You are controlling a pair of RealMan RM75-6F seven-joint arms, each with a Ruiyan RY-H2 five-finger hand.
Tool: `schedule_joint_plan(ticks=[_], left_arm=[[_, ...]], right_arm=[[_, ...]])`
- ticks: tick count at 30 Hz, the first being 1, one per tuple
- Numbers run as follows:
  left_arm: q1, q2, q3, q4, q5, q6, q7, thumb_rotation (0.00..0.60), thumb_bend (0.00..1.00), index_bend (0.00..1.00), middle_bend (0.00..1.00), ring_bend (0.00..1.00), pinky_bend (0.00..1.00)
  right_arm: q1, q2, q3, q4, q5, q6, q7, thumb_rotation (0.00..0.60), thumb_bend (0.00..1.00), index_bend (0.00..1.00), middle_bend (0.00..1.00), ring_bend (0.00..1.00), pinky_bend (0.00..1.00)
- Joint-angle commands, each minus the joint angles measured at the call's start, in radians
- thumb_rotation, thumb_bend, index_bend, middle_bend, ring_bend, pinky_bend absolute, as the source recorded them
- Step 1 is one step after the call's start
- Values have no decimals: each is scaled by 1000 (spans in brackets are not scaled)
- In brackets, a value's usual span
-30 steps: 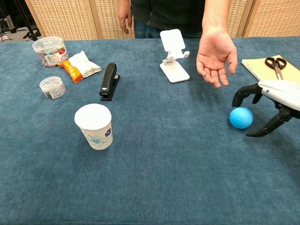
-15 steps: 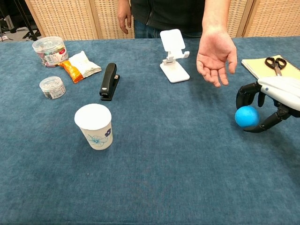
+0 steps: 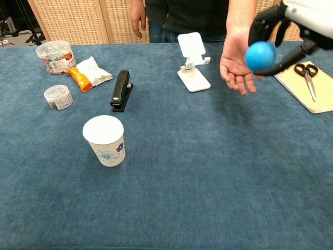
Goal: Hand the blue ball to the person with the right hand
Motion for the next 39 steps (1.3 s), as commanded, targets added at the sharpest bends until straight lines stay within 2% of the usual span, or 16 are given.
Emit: schedule_joint_plan(ticks=[1,8,14,15,17,19,22,27,32,35,39], left_arm=[[0,1,-1,2,-2,-2,-4,600,0,0,0,0,0],[-2,7,-6,8,-15,-12,-25,600,0,0,0,0,0],[-2,10,-4,8,-13,-13,-31,600,0,0,0,0,0],[-2,11,-4,7,-12,-14,-31,600,0,0,0,0,0],[-3,12,-6,6,-13,-12,-32,600,0,0,0,0,0],[-3,11,-8,6,-17,-13,-32,600,0,0,0,0,0],[-4,11,-7,6,-16,-15,-31,600,0,0,0,0,0],[-4,13,-7,4,-16,-15,-33,600,0,0,0,0,0],[-2,16,-5,2,-11,-12,-39,600,0,0,0,0,0],[0,20,-3,-1,-3,-6,-50,600,0,0,0,0,0],[2,22,-1,0,4,-2,-54,600,0,0,0,0,0]], right_arm=[[63,-12,52,-16,91,-61,-90,600,517,524,529,406,440],[117,-82,71,35,182,-79,-197,600,517,524,520,406,440],[136,-119,66,74,211,-77,-216,600,448,519,481,387,440],[140,-124,63,82,225,-86,-226,600,363,482,420,342,440],[144,-117,59,68,255,-116,-228,600,132,312,209,175,400],[147,-104,65,43,292,-131,-236,600,7,132,35,31,309],[153,-101,68,37,302,-113,-268,600,0,50,0,0,220],[142,-64,72,-29,298,-67,-287,600,0,48,0,0,196],[91,26,60,-153,255,12,-289,600,0,48,0,0,190],[-1,126,12,-248,173,114,-254,600,0,48,0,0,169],[-120,213,-74,-249,65,221,-143,600,0,47,0,0,64]])
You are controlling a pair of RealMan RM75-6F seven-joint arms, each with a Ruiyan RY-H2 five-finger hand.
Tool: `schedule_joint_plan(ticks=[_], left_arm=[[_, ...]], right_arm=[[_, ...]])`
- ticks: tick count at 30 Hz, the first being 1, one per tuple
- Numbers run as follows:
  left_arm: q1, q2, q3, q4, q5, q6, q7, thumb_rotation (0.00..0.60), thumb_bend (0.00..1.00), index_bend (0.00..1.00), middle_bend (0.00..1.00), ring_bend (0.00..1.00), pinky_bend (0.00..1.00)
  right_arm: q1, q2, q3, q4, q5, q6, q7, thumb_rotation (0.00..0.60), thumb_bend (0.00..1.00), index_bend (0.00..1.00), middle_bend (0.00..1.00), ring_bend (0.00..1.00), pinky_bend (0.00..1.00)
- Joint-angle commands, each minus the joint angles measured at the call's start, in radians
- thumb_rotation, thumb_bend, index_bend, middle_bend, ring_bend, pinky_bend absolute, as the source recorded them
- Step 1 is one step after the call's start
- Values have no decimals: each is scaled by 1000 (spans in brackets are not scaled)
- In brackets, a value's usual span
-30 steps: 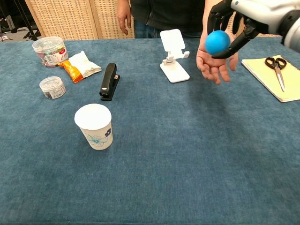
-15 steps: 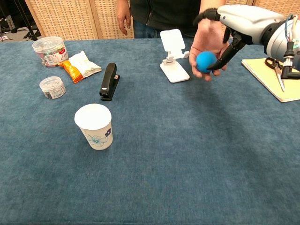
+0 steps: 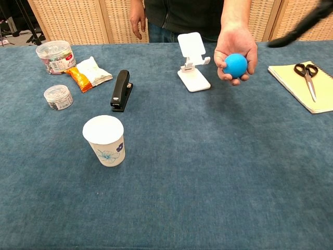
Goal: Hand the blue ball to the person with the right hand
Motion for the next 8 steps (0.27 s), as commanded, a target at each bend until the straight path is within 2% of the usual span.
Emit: schedule_joint_plan(ticks=[1,3,8], left_arm=[[0,0,1,1,3,0,0,600,0,0,0,0,0],[-1,-1,3,2,5,-2,4,600,0,0,0,0,0],[-3,-6,3,-1,6,1,21,600,0,0,0,0,0]], right_arm=[[-133,103,-100,-8,-128,126,130,600,0,42,0,0,27],[-191,130,-141,41,-167,181,197,600,0,30,0,0,1],[-293,140,-193,143,-201,273,357,600,0,25,0,0,0]])
